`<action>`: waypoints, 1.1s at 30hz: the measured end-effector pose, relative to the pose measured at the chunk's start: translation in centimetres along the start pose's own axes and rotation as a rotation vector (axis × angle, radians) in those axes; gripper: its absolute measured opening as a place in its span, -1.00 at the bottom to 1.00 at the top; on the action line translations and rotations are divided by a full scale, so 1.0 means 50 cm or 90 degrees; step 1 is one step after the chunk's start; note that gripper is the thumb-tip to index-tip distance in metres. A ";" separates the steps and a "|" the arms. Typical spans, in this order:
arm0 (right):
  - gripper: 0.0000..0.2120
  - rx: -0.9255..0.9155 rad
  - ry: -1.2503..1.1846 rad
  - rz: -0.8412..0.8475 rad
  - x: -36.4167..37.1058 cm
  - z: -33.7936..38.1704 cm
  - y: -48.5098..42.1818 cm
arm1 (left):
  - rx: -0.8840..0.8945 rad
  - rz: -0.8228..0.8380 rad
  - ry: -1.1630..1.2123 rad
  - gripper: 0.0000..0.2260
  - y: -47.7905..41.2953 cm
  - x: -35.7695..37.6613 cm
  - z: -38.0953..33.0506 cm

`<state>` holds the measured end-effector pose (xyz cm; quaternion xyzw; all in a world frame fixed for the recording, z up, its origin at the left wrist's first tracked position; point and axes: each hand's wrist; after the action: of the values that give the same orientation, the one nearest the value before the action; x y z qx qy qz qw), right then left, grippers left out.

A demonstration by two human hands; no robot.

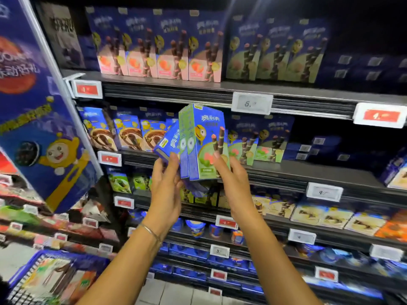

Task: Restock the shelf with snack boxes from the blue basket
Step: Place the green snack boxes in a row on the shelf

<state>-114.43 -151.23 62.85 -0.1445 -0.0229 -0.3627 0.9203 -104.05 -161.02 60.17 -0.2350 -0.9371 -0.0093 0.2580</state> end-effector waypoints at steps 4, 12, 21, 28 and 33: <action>-0.72 -0.059 0.067 -0.038 0.040 -0.008 0.005 | -0.040 0.008 0.002 -0.54 -0.023 -0.023 -0.028; -0.90 -0.068 0.122 -0.014 0.072 0.009 0.018 | -0.120 0.092 -0.046 -0.49 -0.055 -0.056 -0.091; -0.78 -0.035 -0.005 -0.038 0.078 0.055 0.022 | -0.068 0.262 -0.031 0.02 -0.060 -0.078 -0.109; -0.69 0.008 -0.127 -0.024 0.054 0.123 -0.028 | 0.030 0.225 0.002 -0.25 -0.070 -0.036 -0.131; -0.76 -0.043 -0.180 -0.020 0.019 0.212 -0.095 | 0.080 0.178 0.033 -0.21 -0.107 0.033 -0.195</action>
<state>-116.29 -152.16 74.34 -0.2244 -0.1422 -0.3535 0.8969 -102.99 -166.41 69.97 -0.3461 -0.8871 0.0795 0.2950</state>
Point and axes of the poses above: each hand's wrist, its own y-axis away from the middle knuckle, its own x-axis out of the palm, z = x × y, and after that the axes turned 6 degrees about -y, right-handed
